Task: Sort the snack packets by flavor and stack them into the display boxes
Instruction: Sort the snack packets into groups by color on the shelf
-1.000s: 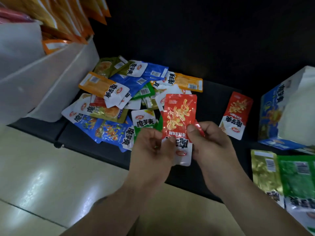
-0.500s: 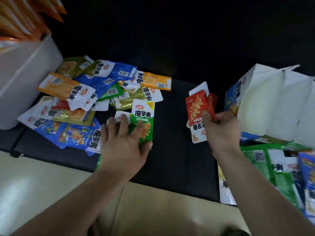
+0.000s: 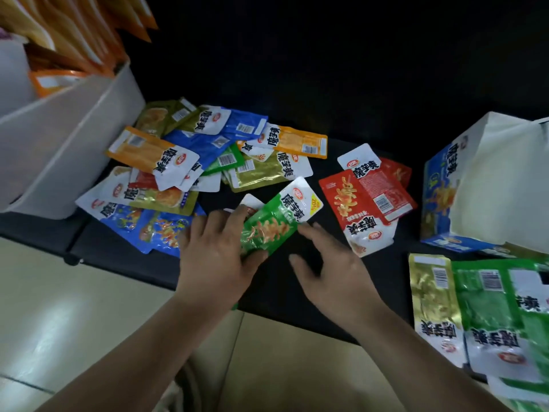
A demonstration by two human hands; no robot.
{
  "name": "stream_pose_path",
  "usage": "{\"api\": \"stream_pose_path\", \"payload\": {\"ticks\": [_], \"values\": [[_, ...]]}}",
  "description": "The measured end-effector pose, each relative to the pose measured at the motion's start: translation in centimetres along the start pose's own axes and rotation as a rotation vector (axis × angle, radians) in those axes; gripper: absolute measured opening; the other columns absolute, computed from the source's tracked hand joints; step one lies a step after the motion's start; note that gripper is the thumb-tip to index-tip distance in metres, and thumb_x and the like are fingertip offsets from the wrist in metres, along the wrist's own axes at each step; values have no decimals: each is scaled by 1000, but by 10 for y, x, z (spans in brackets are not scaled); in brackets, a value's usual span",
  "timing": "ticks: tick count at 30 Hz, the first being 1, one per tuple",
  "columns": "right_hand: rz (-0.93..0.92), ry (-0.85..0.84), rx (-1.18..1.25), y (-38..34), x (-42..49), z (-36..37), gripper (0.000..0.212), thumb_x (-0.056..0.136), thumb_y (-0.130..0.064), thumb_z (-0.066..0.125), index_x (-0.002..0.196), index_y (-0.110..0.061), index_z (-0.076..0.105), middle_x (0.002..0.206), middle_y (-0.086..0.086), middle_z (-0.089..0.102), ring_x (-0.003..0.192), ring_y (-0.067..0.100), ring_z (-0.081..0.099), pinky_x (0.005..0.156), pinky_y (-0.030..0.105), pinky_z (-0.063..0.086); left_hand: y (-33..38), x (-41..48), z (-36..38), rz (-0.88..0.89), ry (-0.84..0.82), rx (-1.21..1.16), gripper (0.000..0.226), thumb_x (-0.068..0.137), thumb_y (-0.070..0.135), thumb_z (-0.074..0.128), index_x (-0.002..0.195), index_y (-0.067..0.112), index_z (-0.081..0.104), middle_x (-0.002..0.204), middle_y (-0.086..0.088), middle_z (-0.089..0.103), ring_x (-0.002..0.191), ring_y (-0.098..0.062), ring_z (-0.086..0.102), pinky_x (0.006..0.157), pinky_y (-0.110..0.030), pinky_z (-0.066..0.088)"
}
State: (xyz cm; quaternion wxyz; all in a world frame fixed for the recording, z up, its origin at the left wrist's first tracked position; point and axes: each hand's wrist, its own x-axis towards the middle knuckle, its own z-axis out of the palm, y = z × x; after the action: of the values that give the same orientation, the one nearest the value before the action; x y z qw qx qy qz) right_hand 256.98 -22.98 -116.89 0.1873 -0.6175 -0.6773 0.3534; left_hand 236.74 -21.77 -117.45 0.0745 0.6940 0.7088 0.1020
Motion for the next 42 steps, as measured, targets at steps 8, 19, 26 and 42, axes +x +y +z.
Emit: {"api": "stream_pose_path", "payload": {"ticks": [8,19,26,42], "values": [[133,17,122,-8,5,-6,47,99,-37,66,144,-32,57,145,-15,59,134,-12,42,100,3,31,-2,24,-20,-16,-16,-512,73,86,11,78,149,31,47,131,-1,59,119,-21,60,94,-43,55],[474,8,909,-54,21,-19,41,88,-53,74,113,-20,73,107,-3,79,104,15,75,95,41,60,32,3,-48,-326,-10,-1230,37,91,0,74,123,20,70,108,4,79,100,-15,76,89,-42,62],[582,120,1060,-46,26,-25,13,92,-14,76,101,-9,67,101,13,79,91,33,78,71,43,64,37,-3,-48,-156,-318,-1160,58,95,4,72,141,35,57,112,13,77,101,-7,74,86,-33,63],[506,-210,807,-15,20,-48,28,100,0,61,128,-5,60,116,13,76,102,30,76,88,49,63,24,-7,-57,-245,-333,-1316,69,91,-6,71,147,31,51,115,2,78,109,-17,74,93,-41,60]]}}
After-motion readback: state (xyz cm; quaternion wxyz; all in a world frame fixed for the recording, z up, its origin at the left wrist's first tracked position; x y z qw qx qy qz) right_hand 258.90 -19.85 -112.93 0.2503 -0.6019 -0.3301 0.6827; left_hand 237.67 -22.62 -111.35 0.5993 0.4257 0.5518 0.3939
